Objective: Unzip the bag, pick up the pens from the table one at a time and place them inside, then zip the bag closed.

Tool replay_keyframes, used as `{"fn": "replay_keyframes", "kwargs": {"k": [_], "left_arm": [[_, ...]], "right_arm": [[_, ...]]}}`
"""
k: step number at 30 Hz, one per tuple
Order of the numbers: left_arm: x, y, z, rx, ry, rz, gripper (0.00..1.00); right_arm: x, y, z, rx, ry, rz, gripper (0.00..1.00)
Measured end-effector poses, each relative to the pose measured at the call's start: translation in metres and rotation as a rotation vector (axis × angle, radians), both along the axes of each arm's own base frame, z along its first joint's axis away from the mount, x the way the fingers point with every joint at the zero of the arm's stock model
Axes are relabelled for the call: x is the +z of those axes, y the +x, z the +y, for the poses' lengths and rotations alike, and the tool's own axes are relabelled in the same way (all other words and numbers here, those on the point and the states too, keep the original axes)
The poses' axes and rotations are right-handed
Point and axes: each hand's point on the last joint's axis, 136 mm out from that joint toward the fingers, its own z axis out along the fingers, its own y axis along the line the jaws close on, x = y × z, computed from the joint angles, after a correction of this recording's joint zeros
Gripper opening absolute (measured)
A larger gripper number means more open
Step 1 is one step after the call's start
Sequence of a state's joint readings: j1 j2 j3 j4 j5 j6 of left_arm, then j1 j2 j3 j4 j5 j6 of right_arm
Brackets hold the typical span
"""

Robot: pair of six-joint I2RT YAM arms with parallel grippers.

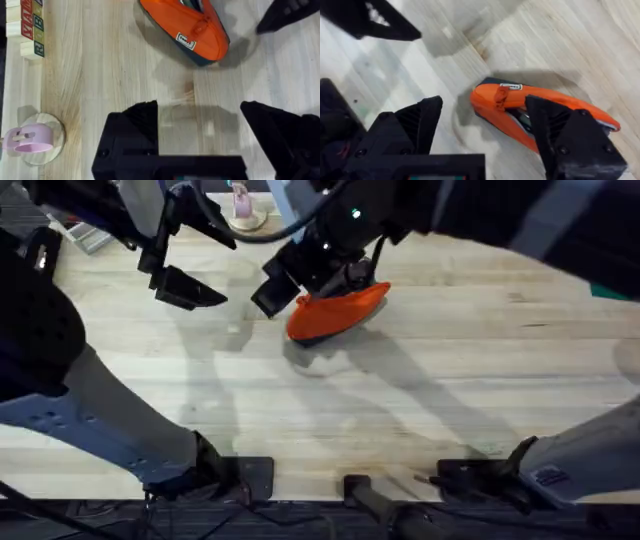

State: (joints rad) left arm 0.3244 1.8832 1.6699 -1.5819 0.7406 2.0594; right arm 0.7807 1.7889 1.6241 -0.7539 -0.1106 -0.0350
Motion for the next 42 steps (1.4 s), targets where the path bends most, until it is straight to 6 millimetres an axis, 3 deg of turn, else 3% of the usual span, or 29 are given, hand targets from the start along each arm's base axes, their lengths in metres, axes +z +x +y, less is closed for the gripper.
{"fn": "replay_keyframes", "kwargs": {"k": [8, 18, 26, 34, 42], "left_arm": [[0.0, 0.0, 0.0, 0.0, 0.0, 0.0, 0.993], [0.0, 0.0, 0.0, 0.0, 0.0, 0.0, 0.994], [0.0, 0.0, 0.0, 0.0, 0.0, 0.0, 0.994], [0.0, 0.0, 0.0, 0.0, 0.0, 0.0, 0.994], [0.0, 0.0, 0.0, 0.0, 0.0, 0.0, 0.994]], "right_arm": [[-0.039, 0.005, 0.0, 0.047, -0.093, 0.021, 0.997], [-0.048, 0.006, 0.001, 0.089, -0.119, 0.014, 0.997], [-0.066, 0.007, 0.001, 0.107, -0.151, 0.035, 0.981], [-0.067, 0.008, 0.0, 0.116, -0.163, 0.024, 0.674], [-0.067, 0.011, -0.003, 0.113, -0.184, 0.004, 0.429]]}}
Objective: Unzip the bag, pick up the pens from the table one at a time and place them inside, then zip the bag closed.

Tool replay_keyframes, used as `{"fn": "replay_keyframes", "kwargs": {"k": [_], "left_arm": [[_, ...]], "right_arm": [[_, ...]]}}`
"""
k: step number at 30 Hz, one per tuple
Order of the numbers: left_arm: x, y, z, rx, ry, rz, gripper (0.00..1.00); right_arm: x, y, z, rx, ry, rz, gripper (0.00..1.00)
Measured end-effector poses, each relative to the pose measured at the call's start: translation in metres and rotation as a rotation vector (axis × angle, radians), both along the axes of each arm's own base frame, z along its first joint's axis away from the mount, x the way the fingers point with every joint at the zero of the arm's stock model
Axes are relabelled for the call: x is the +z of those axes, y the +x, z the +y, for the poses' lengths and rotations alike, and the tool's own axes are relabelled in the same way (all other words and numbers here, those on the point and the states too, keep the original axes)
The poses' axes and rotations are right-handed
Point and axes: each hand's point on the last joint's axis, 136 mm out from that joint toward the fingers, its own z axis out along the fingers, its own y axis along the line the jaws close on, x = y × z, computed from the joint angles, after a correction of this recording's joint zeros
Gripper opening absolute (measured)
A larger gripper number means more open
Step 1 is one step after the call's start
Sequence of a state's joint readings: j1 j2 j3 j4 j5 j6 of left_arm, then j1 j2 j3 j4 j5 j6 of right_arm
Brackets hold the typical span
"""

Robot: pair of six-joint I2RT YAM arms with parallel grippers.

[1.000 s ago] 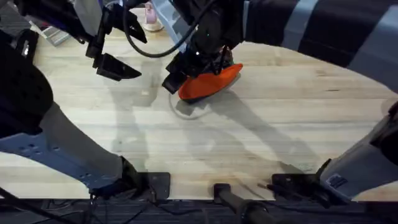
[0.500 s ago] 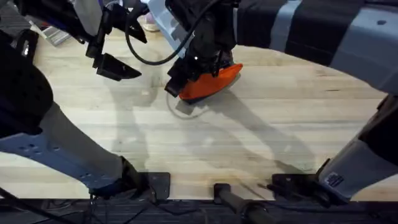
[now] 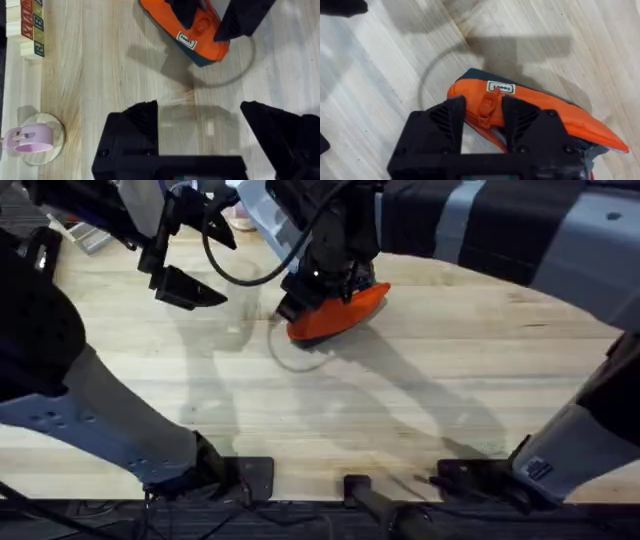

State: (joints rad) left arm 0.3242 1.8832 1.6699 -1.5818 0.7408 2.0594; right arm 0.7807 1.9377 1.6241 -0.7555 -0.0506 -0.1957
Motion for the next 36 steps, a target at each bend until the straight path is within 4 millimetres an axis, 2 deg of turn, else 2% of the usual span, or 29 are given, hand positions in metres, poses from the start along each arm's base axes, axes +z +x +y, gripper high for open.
{"fn": "replay_keyframes", "kwargs": {"k": [4, 8, 9, 30, 33, 36], "left_arm": [[0.0, 0.0, 0.0, 0.0, 0.0, 0.0, 0.993], [0.0, 0.0, 0.0, 0.0, 0.0, 0.0, 0.993], [0.0, 0.0, 0.0, 0.0, 0.0, 0.0, 0.993], [0.0, 0.0, 0.0, 0.0, 0.0, 0.0, 0.995], [0.0, 0.0, 0.0, 0.0, 0.0, 0.0, 0.994], [0.0, 0.0, 0.0, 0.0, 0.0, 0.0, 0.994]], "right_arm": [[0.0, 0.001, -0.001, -0.001, -0.005, -0.006, 0.27], [0.0, 0.002, -0.001, 0.002, -0.007, -0.01, 0.05], [0.0, 0.002, -0.001, 0.003, -0.008, -0.011, 0.038], [0.006, 0.01, 0.007, 0.001, 0.029, -0.051, 0.033], [0.012, 0.013, 0.009, 0.001, 0.046, -0.068, 0.033], [0.028, 0.014, 0.01, 0.0, 0.076, -0.1, 0.033]]}}
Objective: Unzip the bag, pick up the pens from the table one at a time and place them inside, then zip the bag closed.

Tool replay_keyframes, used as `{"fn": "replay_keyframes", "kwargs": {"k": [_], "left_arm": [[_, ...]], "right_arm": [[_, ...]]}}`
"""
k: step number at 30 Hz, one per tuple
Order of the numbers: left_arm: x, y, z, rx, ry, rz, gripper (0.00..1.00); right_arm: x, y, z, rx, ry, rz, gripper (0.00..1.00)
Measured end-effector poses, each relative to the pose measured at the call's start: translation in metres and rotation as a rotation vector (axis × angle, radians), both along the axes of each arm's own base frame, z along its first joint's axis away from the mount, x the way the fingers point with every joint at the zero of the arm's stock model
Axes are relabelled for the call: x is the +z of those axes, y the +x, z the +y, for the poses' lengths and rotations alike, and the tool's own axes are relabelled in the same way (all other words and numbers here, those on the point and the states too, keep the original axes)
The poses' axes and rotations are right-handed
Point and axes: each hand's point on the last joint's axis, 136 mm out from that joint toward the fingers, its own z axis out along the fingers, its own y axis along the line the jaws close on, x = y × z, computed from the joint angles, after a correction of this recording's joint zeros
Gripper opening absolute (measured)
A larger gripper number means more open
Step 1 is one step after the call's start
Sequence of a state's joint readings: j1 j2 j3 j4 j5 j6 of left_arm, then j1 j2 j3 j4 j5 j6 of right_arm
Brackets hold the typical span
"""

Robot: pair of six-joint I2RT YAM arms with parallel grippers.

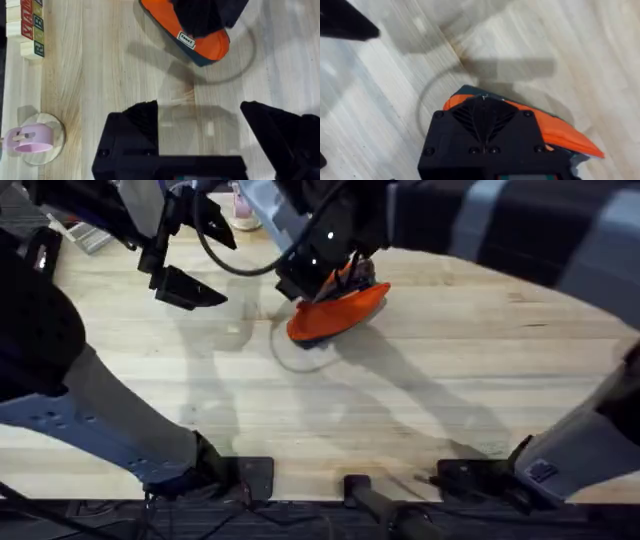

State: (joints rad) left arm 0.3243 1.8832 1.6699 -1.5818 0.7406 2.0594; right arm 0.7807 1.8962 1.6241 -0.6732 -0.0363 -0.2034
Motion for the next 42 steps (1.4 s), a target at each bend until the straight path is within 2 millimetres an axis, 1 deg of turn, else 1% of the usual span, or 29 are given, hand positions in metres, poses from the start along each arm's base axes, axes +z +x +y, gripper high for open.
{"fn": "replay_keyframes", "kwargs": {"k": [4, 6, 8, 14, 26, 27, 30, 32, 33, 34, 35, 42], "left_arm": [[0.0, 0.0, 0.0, 0.0, 0.0, 0.0, 0.995], [0.0, 0.0, 0.0, 0.0, 0.0, 0.0, 0.995], [0.0, 0.0, 0.0, 0.0, 0.0, 0.0, 0.995], [0.0, 0.0, 0.0, 0.0, 0.0, 0.0, 0.995], [0.0, 0.0, 0.0, 0.0, 0.0, 0.0, 0.994], [0.0, 0.0, 0.0, 0.0, 0.0, 0.0, 0.994], [0.0, 0.0, 0.0, 0.0, 0.0, 0.0, 0.995], [0.0, 0.0, 0.0, 0.0, 0.0, 0.0, 0.995], [0.0, 0.0, 0.0, 0.0, 0.0, 0.0, 0.995], [0.0, 0.0, 0.0, 0.0, 0.0, 0.0, 0.995], [0.0, 0.0, 0.0, 0.0, 0.0, 0.0, 0.995], [0.0, 0.0, 0.0, 0.0, 0.0, 0.0, 0.994]], "right_arm": [[0.031, 0.003, -0.002, -0.011, 0.045, -0.069, 0.033], [0.044, 0.005, -0.005, -0.023, 0.054, -0.104, 0.033], [0.051, 0.007, -0.008, -0.036, 0.053, -0.129, 0.033], [0.053, 0.011, -0.013, -0.053, 0.034, -0.152, 0.033], [0.053, 0.012, -0.014, -0.056, 0.031, -0.156, 0.033], [0.053, 0.012, -0.014, -0.056, 0.031, -0.156, 0.1], [0.053, 0.012, -0.014, -0.056, 0.03, -0.156, 0.512], [0.053, 0.012, -0.014, -0.056, 0.03, -0.156, 0.816], [0.053, 0.012, -0.014, -0.054, 0.029, -0.158, 0.944], [0.053, 0.012, -0.014, -0.053, 0.028, -0.158, 0.981], [0.053, 0.012, -0.014, -0.055, 0.026, -0.159, 0.997], [0.053, 0.012, -0.015, -0.057, 0.024, -0.162, 0.997]]}}
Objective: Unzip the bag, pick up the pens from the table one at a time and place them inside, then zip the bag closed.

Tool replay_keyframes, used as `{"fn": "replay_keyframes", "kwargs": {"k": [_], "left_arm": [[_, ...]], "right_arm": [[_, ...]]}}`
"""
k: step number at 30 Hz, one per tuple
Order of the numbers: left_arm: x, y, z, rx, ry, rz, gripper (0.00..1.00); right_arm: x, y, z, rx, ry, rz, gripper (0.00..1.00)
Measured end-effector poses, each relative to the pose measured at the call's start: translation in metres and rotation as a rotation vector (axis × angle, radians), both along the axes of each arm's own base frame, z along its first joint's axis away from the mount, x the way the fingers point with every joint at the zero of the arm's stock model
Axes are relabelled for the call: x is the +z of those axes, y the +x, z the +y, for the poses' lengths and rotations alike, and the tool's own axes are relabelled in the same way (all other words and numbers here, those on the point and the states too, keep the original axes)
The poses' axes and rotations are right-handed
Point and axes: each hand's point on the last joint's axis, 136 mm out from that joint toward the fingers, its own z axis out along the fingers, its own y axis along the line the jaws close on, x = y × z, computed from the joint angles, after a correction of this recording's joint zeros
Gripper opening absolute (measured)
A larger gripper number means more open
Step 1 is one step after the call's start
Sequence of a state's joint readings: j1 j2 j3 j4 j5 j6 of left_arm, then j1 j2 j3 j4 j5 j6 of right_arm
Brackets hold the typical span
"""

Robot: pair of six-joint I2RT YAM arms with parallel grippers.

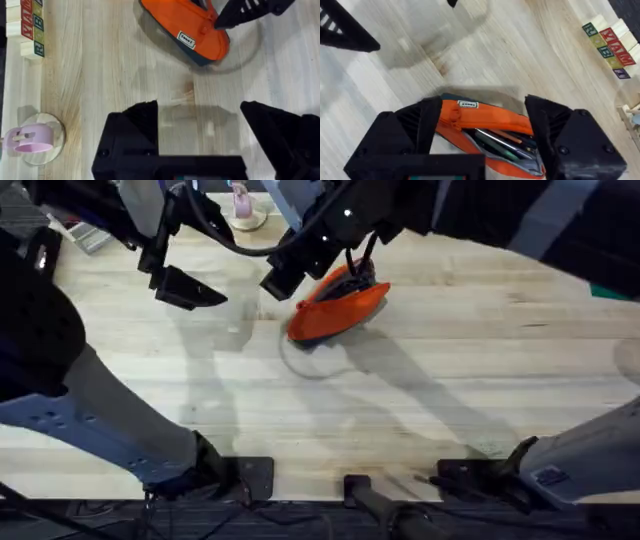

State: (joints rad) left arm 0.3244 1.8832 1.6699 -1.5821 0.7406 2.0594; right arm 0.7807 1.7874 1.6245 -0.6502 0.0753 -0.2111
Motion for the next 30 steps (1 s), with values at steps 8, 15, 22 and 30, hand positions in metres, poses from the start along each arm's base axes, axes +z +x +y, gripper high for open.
{"fn": "replay_keyframes", "kwargs": {"k": [8, 15, 22, 30], "left_arm": [[0.0, 0.0, 0.0, 0.0, 0.0, 0.0, 0.994], [0.0, 0.0, 0.0, 0.0, 0.0, 0.0, 0.995], [0.0, 0.0, 0.0, 0.0, 0.0, 0.0, 0.996], [0.0, 0.0, 0.0, 0.0, 0.0, 0.0, 0.995]], "right_arm": [[-0.013, -0.013, -0.012, 0.005, -0.064, 0.061, 0.998], [-0.032, -0.064, -0.013, 0.113, -0.14, 0.222, 0.996], [-0.027, -0.064, 0.0, 0.141, -0.083, 0.214, 0.996], [-0.027, -0.064, 0.001, 0.143, -0.078, 0.218, 0.997]]}}
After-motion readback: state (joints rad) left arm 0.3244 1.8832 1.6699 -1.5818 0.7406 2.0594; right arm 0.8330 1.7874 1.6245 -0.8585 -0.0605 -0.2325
